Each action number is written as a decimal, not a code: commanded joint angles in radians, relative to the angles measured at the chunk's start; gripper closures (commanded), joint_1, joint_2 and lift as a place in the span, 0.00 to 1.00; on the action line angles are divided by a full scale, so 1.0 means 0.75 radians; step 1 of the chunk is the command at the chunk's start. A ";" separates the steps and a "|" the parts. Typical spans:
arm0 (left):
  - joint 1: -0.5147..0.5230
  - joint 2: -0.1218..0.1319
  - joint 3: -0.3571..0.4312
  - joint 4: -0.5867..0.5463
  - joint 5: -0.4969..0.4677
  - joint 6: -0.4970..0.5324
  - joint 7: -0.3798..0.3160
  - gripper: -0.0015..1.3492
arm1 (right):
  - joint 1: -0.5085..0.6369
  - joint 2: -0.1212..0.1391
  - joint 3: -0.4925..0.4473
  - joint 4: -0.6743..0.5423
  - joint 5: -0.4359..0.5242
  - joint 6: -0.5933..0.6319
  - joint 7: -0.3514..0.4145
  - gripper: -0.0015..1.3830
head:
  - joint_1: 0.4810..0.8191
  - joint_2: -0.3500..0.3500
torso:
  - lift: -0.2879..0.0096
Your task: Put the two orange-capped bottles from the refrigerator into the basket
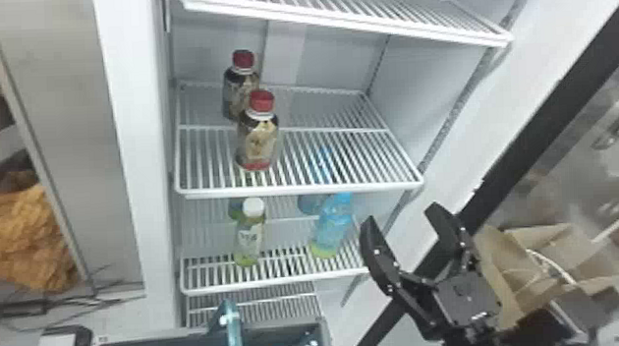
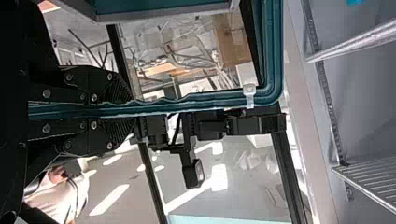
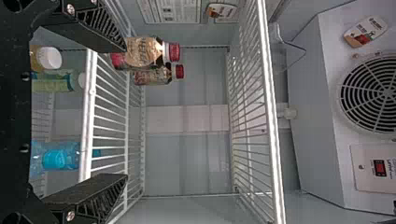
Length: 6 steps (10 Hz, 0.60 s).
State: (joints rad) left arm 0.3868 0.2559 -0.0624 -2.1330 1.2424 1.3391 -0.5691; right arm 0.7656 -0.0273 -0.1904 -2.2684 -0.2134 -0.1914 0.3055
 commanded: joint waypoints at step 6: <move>0.005 -0.006 0.006 0.002 0.005 -0.002 0.000 0.89 | 0.010 0.000 0.007 0.002 -0.016 -0.010 -0.004 0.08 | 0.63 0.00 | 0.83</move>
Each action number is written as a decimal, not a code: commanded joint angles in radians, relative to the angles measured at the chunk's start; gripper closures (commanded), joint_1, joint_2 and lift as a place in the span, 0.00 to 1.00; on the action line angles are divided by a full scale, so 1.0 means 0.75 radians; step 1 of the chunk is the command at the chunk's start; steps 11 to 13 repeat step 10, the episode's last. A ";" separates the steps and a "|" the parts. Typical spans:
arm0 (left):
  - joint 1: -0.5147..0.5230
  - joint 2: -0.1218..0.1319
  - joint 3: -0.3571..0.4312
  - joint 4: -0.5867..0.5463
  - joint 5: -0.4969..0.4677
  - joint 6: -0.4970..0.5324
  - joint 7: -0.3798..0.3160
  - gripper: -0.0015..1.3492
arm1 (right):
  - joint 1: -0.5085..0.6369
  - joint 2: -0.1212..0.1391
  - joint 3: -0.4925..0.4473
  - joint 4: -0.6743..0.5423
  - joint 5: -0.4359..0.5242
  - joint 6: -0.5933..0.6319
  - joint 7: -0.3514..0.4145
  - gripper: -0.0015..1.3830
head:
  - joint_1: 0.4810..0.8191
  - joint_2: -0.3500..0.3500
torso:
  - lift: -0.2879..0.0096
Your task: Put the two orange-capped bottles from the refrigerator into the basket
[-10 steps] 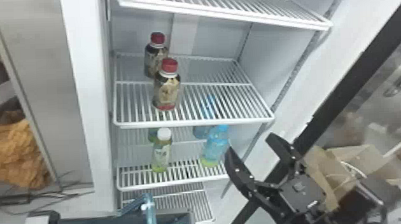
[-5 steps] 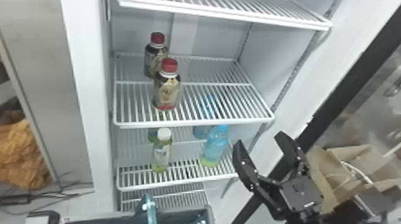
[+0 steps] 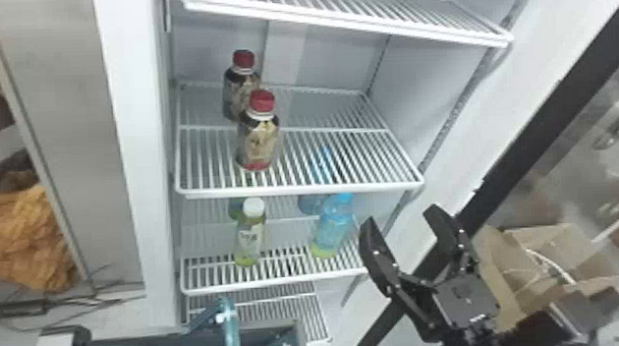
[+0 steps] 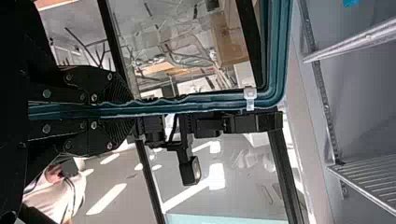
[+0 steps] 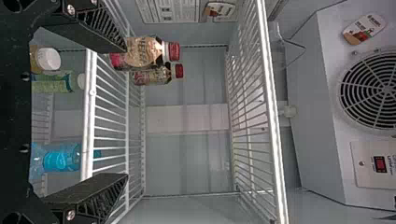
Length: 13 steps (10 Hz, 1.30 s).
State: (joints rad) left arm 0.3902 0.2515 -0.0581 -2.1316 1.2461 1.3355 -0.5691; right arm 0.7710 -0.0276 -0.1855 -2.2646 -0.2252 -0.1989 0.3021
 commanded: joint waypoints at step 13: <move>0.023 -0.008 0.014 0.000 0.008 -0.010 0.000 0.89 | 0.016 0.004 0.000 -0.009 0.008 -0.043 -0.014 0.10 | 0.63 0.00 | 0.83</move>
